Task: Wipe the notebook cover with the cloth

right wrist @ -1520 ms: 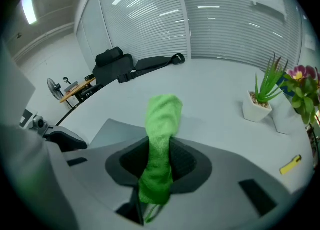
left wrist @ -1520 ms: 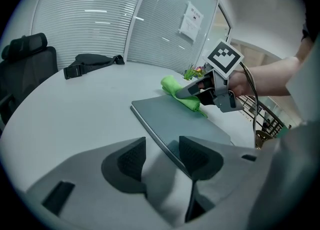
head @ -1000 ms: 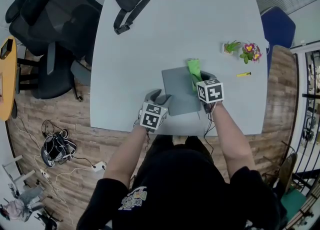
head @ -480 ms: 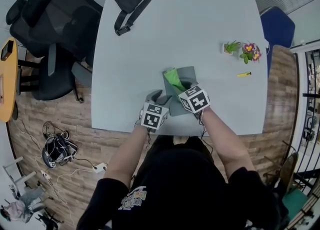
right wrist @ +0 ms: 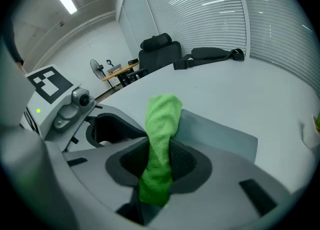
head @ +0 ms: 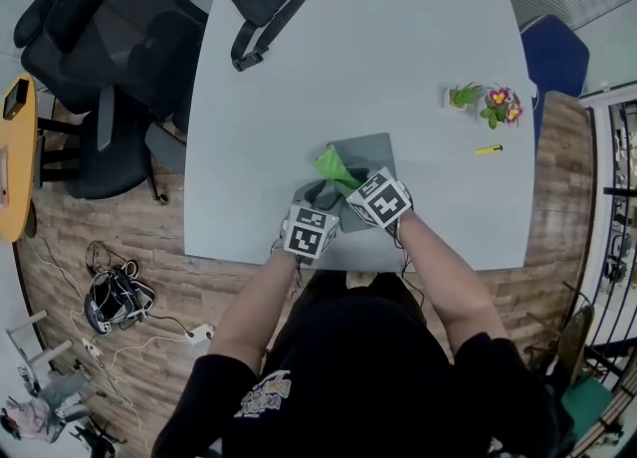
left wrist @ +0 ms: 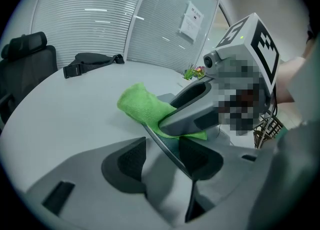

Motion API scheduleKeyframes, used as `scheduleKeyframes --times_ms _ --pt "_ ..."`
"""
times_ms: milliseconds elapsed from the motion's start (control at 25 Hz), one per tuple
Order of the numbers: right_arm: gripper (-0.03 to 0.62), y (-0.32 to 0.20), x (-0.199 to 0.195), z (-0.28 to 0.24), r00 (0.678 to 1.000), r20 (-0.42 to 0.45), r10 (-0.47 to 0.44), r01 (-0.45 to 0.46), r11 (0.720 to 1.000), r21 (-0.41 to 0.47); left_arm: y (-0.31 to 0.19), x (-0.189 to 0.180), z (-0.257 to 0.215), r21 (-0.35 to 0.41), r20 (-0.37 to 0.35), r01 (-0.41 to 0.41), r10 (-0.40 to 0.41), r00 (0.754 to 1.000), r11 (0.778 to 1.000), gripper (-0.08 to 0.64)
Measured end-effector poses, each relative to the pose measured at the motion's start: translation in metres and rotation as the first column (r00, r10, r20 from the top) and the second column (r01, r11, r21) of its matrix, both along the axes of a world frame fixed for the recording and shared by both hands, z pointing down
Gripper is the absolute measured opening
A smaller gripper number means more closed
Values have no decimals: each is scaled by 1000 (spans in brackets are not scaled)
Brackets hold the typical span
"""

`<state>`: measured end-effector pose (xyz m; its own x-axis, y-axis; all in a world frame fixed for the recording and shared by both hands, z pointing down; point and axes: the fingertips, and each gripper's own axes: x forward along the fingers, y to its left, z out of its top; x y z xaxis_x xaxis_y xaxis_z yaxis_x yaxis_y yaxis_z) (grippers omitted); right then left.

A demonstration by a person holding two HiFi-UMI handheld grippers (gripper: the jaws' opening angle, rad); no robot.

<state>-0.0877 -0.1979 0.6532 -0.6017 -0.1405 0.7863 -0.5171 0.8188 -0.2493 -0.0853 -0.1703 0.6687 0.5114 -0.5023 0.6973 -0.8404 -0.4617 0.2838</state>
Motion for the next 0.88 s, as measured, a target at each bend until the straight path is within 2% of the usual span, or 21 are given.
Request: scheduleKeyframes --times_ms 240,600,880 --pt "110 -3 9 2 999 -34 25 -24 999 33 -2 1 -1 3 -4 2 -2 1000 1000 210" --pt "110 -13 43 3 990 -36 134 -132 990 40 -2 0 -3 8 -4 3 -3 1000 1000 210" --pt "111 -23 84 2 970 -29 243 -242 970 31 -2 0 -3 11 -2 4 -4 1000 1000 210"
